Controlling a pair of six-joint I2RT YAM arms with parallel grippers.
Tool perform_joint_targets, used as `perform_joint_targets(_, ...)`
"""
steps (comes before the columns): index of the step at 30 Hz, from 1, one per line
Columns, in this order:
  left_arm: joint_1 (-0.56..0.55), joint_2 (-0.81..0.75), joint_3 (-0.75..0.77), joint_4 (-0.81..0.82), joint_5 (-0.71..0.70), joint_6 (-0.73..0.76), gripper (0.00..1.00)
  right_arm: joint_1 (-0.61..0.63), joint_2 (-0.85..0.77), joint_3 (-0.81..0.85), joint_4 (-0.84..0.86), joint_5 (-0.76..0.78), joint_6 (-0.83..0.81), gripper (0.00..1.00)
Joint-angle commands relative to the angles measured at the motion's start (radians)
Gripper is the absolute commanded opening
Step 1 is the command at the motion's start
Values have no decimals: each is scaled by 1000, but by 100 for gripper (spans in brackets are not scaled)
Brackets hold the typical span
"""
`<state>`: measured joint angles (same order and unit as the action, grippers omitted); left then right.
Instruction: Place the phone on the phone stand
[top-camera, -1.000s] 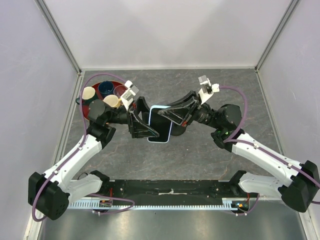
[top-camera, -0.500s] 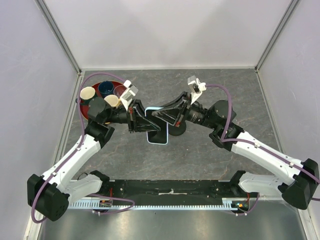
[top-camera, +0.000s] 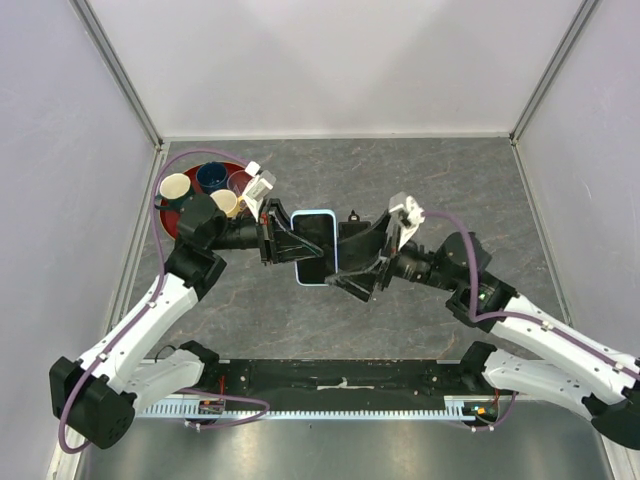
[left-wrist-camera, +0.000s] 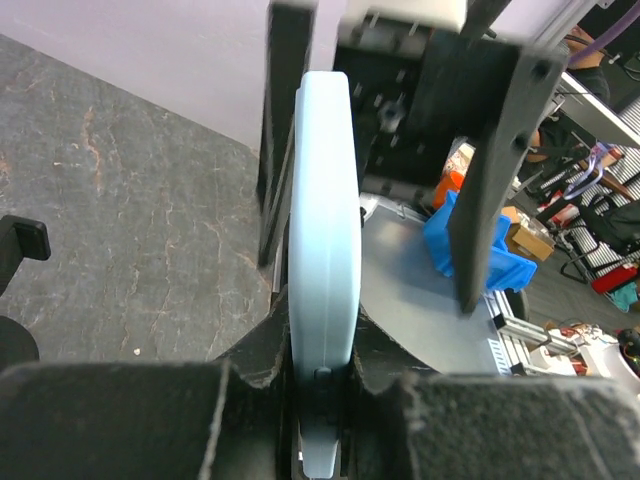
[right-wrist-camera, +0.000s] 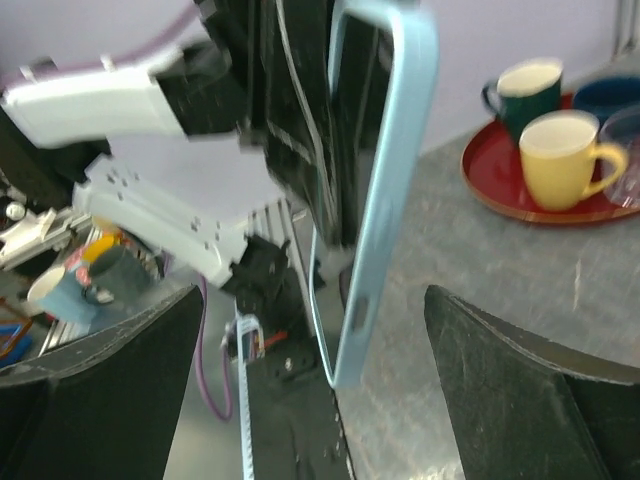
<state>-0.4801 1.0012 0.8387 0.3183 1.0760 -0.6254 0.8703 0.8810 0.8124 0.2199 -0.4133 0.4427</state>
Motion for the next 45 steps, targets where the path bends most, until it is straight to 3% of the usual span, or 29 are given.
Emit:
perform_joint_targets(1,-3,-27,45,25,-36,27,2,47,21,-123,151,-61,40,98)
perform_joint_targets(5,-3,-18,45,25,-34,24,2,99,50,-145,223,19,25,91)
perform_joint_targets(9,-3,-10,45,28,-30,21,2,108,70,-191,363,65,59,75)
perform_joint_targets(14,-3,-4,37,57,-13,-2,2,111,62,-246,483,145,77,69)
perform_joint_targets(23,-3,-3,30,113,15,-46,2,113,156,-251,607,84,136,42)
perform_joint_targets(28,-3,5,36,117,28,-59,2,113,188,-239,642,56,143,17)
perform_joint_targets(29,-3,5,40,117,39,-63,2,113,187,-237,638,54,140,4)
perform_joint_targets(30,-3,13,43,116,45,-63,5,113,182,-237,622,56,128,0)
perform_joint_targets(31,-2,16,49,113,53,-63,20,113,176,-239,610,57,120,0)
perform_joint_targets(35,0,22,53,104,73,-69,63,113,124,-243,533,50,76,0)
perform_joint_targets(39,3,17,54,104,82,-71,64,113,79,-243,452,19,31,0)
perform_joint_targets(45,5,24,69,65,99,-36,53,111,36,-210,325,28,-13,0)
